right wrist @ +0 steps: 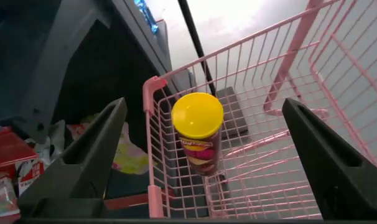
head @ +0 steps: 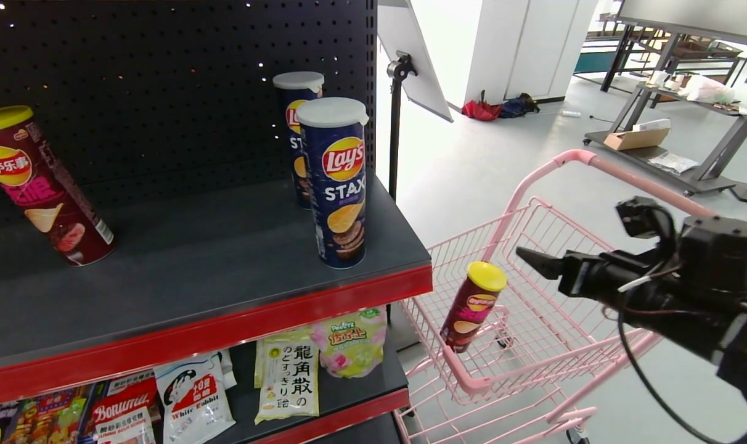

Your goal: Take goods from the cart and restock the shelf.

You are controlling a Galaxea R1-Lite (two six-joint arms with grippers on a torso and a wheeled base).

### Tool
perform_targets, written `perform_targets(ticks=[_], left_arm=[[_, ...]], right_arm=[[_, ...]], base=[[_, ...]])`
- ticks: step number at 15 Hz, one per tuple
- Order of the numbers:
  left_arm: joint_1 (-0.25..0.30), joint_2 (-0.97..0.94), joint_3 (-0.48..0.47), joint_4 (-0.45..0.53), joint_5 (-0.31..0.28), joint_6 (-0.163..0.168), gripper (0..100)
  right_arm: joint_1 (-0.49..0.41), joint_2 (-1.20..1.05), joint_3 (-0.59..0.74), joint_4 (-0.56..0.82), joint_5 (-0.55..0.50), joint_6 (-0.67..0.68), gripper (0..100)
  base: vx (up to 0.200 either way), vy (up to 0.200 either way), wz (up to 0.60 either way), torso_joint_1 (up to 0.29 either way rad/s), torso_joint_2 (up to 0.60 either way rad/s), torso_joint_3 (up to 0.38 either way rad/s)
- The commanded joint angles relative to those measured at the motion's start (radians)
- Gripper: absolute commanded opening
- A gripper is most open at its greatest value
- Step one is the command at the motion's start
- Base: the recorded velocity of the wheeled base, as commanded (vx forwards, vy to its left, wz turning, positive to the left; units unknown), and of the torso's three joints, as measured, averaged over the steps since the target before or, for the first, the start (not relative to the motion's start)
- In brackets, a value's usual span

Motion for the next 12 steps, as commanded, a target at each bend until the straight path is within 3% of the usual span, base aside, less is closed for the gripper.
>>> perform_targets(ticks=[1,12], left_arm=[[0.0,0.001,0.0,0.0,0.002,0.0,100],[0.0,0.001,0.0,0.0,0.0,0.0,100]], right_arm=[[0.088,0.261,0.018,-0.096,-0.005,0.007,100],[0.108,0.408,-0.04,-0.105,-0.046,0.016,100]], base=[[0.0,0.0,0.0,0.0,0.0,0.0],[0.0,0.0,0.0,0.0,0.0,0.0]])
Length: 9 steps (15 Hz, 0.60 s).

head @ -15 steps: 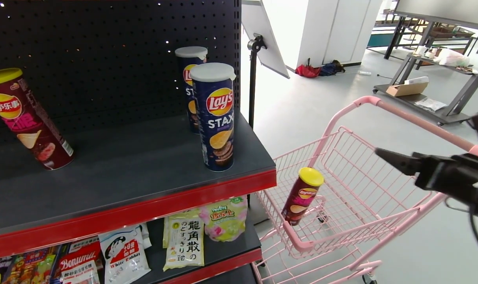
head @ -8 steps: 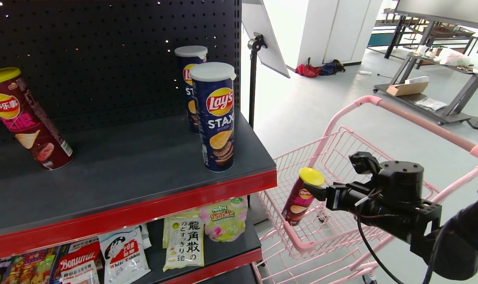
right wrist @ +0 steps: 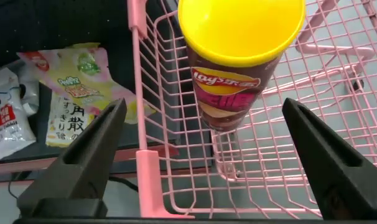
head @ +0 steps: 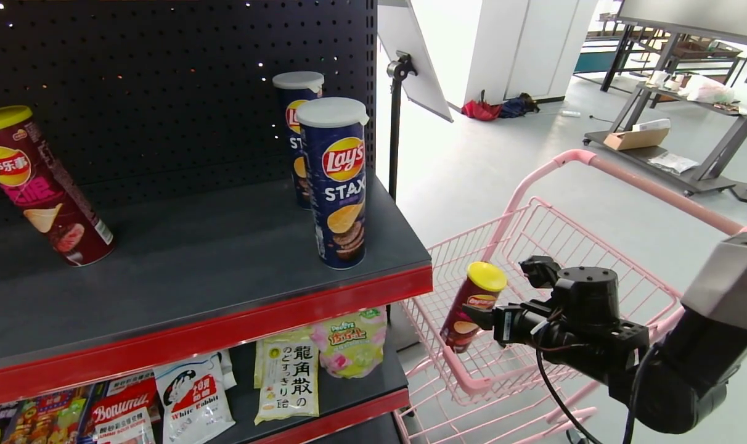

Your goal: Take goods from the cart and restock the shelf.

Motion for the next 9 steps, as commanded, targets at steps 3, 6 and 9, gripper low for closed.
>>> perform_targets(ticks=[3,6,9], left_arm=[[0.0,0.001,0.0,0.0,0.0,-0.001,100],[0.0,0.001,0.0,0.0,0.0,-0.001,100],[0.0,0.001,0.0,0.0,0.0,-0.001,100]], right_arm=[[-0.004,0.085,-0.054,-0.002,-0.008,0.002,100],[-0.004,0.139,-0.096,-0.034,-0.024,0.023,100],[-0.007,0.197,-0.126,-0.088,-0.047,0.025,100]], base=[[0.0,0.0,0.0,0.0,0.0,0.0],[0.0,0.0,0.0,0.0,0.0,0.0],[0.0,0.0,0.0,0.0,0.0,0.0]])
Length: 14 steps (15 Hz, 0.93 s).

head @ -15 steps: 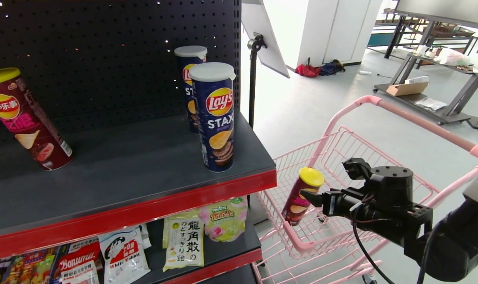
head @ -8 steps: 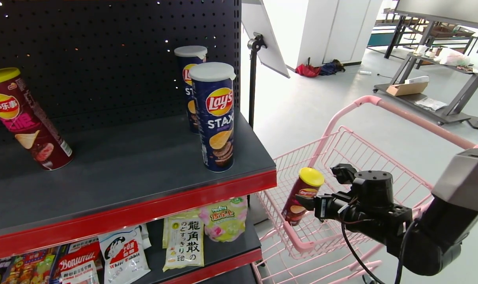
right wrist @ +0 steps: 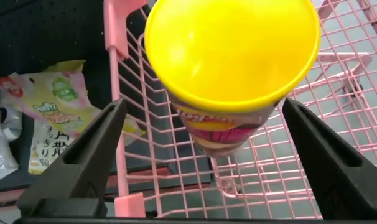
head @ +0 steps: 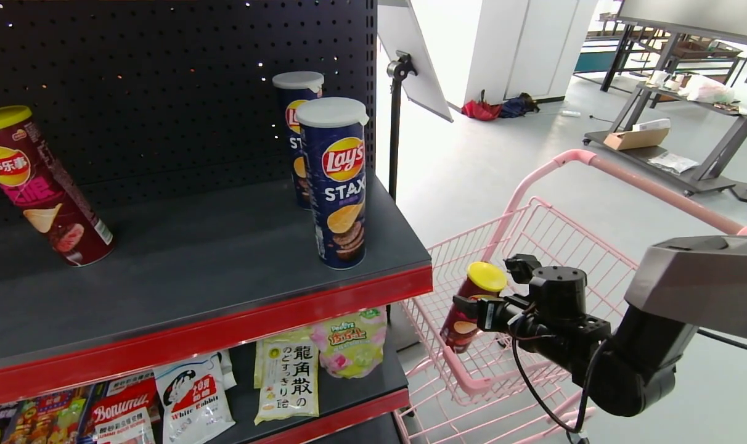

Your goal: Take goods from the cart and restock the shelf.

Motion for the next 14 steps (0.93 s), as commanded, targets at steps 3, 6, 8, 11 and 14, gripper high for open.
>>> perform_targets(ticks=[3,6,8,11,14], left_arm=[[0.0,0.001,0.0,0.0,0.0,0.0,100],[0.0,0.001,0.0,0.0,0.0,0.0,100],[0.0,0.001,0.0,0.0,0.0,0.0,100],[0.0,0.001,0.0,0.0,0.0,0.0,100],[0.0,0.001,0.0,0.0,0.0,0.0,100]], right_arm=[[-0.006,0.085,-0.084,-0.005,-0.033,0.003,100],[-0.009,0.122,-0.131,-0.005,-0.039,0.001,100],[-0.019,0.153,-0.17,-0.006,-0.055,0.001,100],[-0.023,0.164,-0.205,-0.006,-0.058,0.0,100],[-0.02,0.174,-0.214,-0.006,-0.062,-0.002,0]], base=[[0.0,0.0,0.0,0.0,0.0,0.0],[0.0,0.0,0.0,0.0,0.0,0.0],[0.0,0.0,0.0,0.0,0.0,0.0],[0.0,0.0,0.0,0.0,0.0,0.0],[0.0,0.0,0.0,0.0,0.0,0.0]])
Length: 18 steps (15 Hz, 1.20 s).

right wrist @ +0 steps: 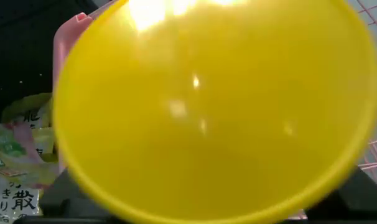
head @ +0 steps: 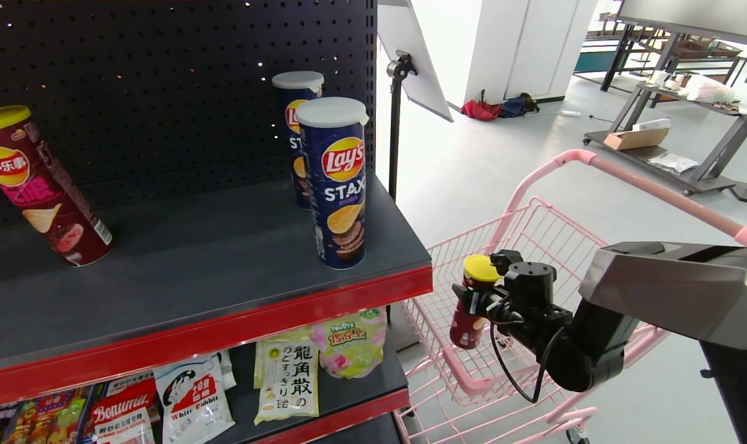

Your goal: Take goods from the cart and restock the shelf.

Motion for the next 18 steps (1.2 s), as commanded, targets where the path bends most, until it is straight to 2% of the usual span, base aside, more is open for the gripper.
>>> perform_targets(ticks=[1,6,8,9,11,14,16,17,18], left_arm=[[0.0,0.001,0.0,0.0,0.0,-0.001,100],[0.0,0.001,0.0,0.0,0.0,-0.001,100],[0.0,0.001,0.0,0.0,0.0,-0.001,100],[0.0,0.001,0.0,0.0,0.0,-0.001,100],[0.0,0.001,0.0,0.0,0.0,-0.001,100],[0.0,0.001,0.0,0.0,0.0,-0.001,100],[0.0,0.001,0.0,0.0,-0.001,0.001,100],[0.0,0.001,0.0,0.0,-0.001,0.002,100],[0.0,0.001,0.0,0.0,-0.001,0.002,100]], right_arm=[[0.002,0.005,-0.002,0.001,0.001,0.0,0],[-0.001,-0.043,0.003,0.005,-0.048,-0.024,0],[-0.036,-0.179,-0.022,0.062,-0.045,-0.112,0],[-0.078,-0.319,-0.054,0.188,-0.042,-0.158,0],[-0.115,-0.532,-0.129,0.438,-0.042,-0.161,0],[-0.115,-0.851,-0.22,0.797,-0.048,-0.164,0],[-0.104,-1.007,-0.172,0.903,-0.106,-0.193,0],[-0.102,-1.205,-0.094,1.053,-0.119,-0.27,0],[-0.11,-1.273,-0.057,1.097,-0.106,-0.274,0]], base=[[0.0,0.0,0.0,0.0,0.0,0.0],[0.0,0.0,0.0,0.0,0.0,0.0],[0.0,0.0,0.0,0.0,0.0,0.0],[0.0,0.0,0.0,0.0,0.0,0.0],[0.0,0.0,0.0,0.0,0.0,0.0],[0.0,0.0,0.0,0.0,0.0,0.0],[0.0,0.0,0.0,0.0,0.0,0.0],[0.0,0.0,0.0,0.0,0.0,0.0],[0.0,0.0,0.0,0.0,0.0,0.0]])
